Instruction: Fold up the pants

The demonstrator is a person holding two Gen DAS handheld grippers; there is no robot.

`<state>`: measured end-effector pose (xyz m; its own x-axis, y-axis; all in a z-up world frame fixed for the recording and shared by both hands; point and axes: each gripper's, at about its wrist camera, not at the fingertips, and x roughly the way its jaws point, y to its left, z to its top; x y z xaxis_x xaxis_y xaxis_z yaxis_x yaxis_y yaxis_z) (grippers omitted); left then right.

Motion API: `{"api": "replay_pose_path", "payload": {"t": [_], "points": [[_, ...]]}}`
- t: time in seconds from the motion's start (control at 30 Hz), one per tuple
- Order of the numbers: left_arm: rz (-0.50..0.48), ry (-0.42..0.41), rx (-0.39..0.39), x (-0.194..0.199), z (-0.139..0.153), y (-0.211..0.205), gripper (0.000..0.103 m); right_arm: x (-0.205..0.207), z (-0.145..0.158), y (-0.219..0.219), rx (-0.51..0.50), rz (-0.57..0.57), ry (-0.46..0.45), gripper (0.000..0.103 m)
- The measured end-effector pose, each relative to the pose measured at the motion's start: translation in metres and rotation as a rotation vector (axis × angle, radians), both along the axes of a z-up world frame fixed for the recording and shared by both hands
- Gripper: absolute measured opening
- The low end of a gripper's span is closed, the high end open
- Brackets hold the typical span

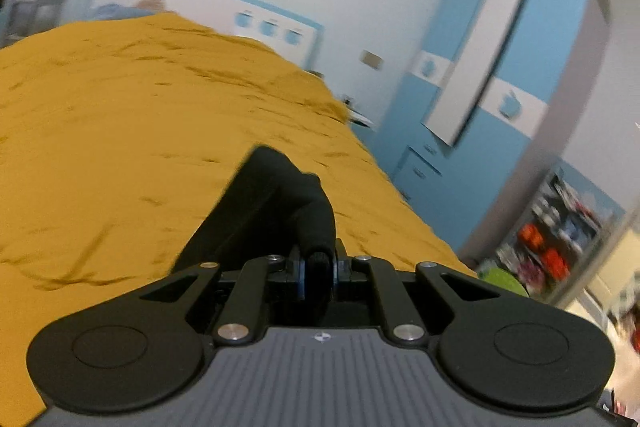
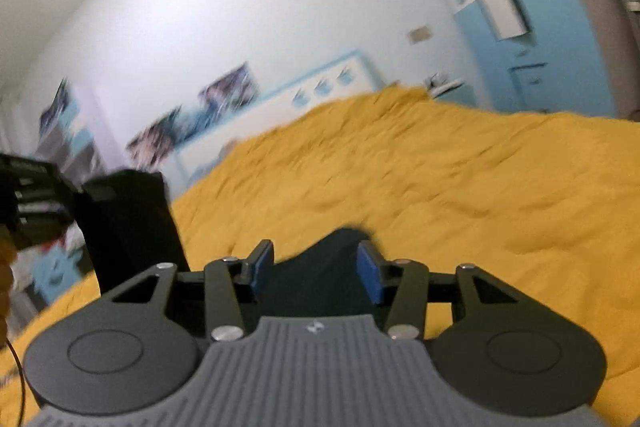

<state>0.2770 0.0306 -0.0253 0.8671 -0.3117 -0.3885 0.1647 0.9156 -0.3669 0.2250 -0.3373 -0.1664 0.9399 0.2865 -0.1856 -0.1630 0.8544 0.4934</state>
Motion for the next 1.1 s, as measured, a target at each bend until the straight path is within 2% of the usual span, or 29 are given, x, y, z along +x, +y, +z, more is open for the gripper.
{"api": "replay_pose_path", "payload": {"t": [0.17, 0.33, 0.47, 0.53, 0.57, 0.6, 0.7, 0.8, 0.87, 0.97, 1.03, 1.1], "points": [[-0.107, 0.019, 0.088, 0.023, -0.014, -0.074, 0.011, -0.008, -0.011, -0.033, 0.061, -0.103, 0.027, 0.045], [-0.181, 0.116, 0.223, 0.038, -0.060, -0.131, 0.012, -0.006, -0.022, -0.056, 0.165, -0.144, 0.059, 0.046], [-0.230, 0.166, 0.308, 0.034, -0.092, -0.158, 0.014, -0.008, -0.026, -0.058, 0.182, -0.138, 0.067, 0.047], [-0.249, 0.202, 0.331, 0.029, -0.103, -0.164, 0.028, -0.008, -0.027, -0.057, 0.194, -0.138, 0.069, 0.047], [-0.275, 0.232, 0.329, 0.029, -0.108, -0.165, 0.046, -0.009, -0.028, -0.058, 0.202, -0.138, 0.072, 0.047], [-0.293, 0.241, 0.324, 0.025, -0.107, -0.164, 0.057, -0.010, -0.029, -0.060, 0.211, -0.139, 0.077, 0.047], [-0.336, 0.215, 0.304, 0.004, -0.093, -0.145, 0.059, -0.008, -0.032, -0.062, 0.230, -0.142, 0.085, 0.047], [-0.337, 0.184, 0.243, -0.019, -0.075, -0.108, 0.064, -0.005, -0.031, -0.059, 0.220, -0.128, 0.089, 0.049], [-0.259, 0.147, 0.206, -0.031, -0.066, -0.079, 0.070, 0.003, -0.029, -0.056, 0.212, -0.095, 0.100, 0.050], [-0.050, 0.111, 0.126, -0.046, -0.059, -0.014, 0.079, 0.008, -0.020, -0.045, 0.184, -0.003, 0.105, 0.050], [0.042, 0.156, 0.048, -0.042, -0.066, 0.019, 0.079, 0.014, -0.013, -0.033, 0.131, 0.050, 0.127, 0.050], [0.104, 0.249, -0.013, -0.031, -0.079, 0.043, 0.070, 0.022, -0.009, -0.019, 0.071, 0.080, 0.155, 0.050]]}}
